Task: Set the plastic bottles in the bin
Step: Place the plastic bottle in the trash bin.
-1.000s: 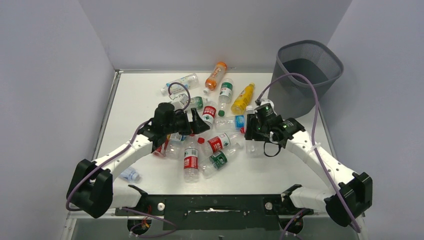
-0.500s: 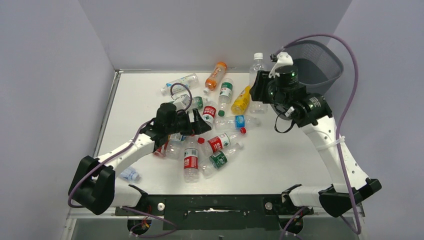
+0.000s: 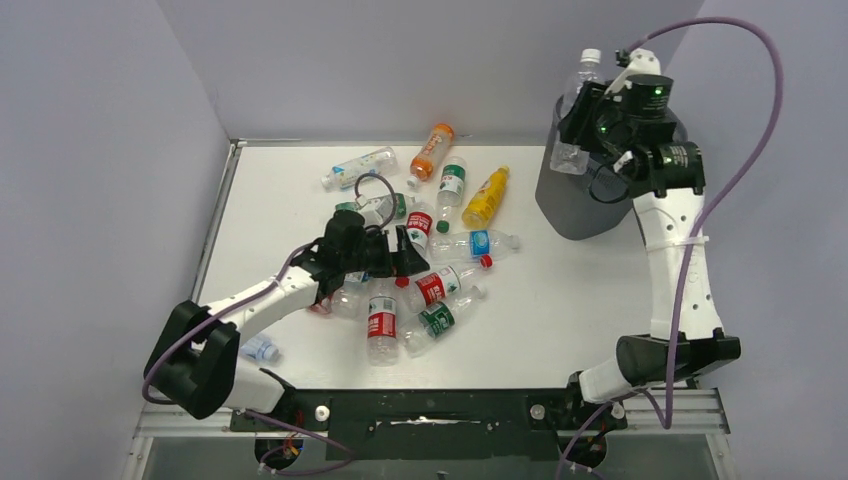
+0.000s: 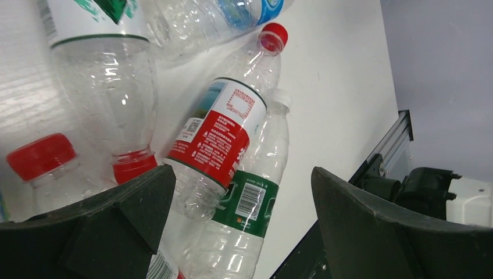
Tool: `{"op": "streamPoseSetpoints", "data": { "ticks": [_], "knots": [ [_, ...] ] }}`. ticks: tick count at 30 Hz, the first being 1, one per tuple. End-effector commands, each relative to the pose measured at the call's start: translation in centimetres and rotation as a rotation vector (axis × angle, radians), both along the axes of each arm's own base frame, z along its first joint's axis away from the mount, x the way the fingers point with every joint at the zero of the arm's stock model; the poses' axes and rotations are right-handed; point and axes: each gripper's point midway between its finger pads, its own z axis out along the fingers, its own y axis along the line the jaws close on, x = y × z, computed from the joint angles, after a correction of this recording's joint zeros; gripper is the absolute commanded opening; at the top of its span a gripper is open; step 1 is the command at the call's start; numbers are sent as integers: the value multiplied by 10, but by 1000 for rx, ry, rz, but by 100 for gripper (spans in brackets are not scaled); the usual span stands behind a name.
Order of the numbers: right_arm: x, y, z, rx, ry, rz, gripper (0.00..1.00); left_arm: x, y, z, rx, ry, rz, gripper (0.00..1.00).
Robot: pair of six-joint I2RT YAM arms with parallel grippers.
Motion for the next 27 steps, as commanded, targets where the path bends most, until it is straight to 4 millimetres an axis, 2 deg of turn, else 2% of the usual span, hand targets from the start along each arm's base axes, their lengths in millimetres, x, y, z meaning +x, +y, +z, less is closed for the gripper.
{"op": "streamPoseSetpoints", "data": {
  "ticks": [1, 5, 10, 14, 21, 23, 27],
  "knots": [
    [9, -31, 47, 59, -141, -8, 31, -7, -25, 9, -3, -52, -96, 88],
    [14, -68, 50, 89, -155, -63, 31, -15, -38, 1, 54, -50, -138, 88],
    [22, -105, 45, 133, -165, -121, 31, -19, -48, -6, 84, -40, -159, 88],
    [35, -124, 33, 150, -151, -149, 31, -19, -51, -2, 89, -45, -162, 88],
    [55, -147, 12, 168, -119, -177, 34, -19, -50, 3, 105, -55, -158, 88],
    [58, -151, 8, 176, -112, -182, 38, -19, -50, 3, 107, -56, -157, 88],
    [64, -152, 1, 191, -97, -181, 66, -21, -51, 5, 108, -57, -160, 88]
  ]
}}
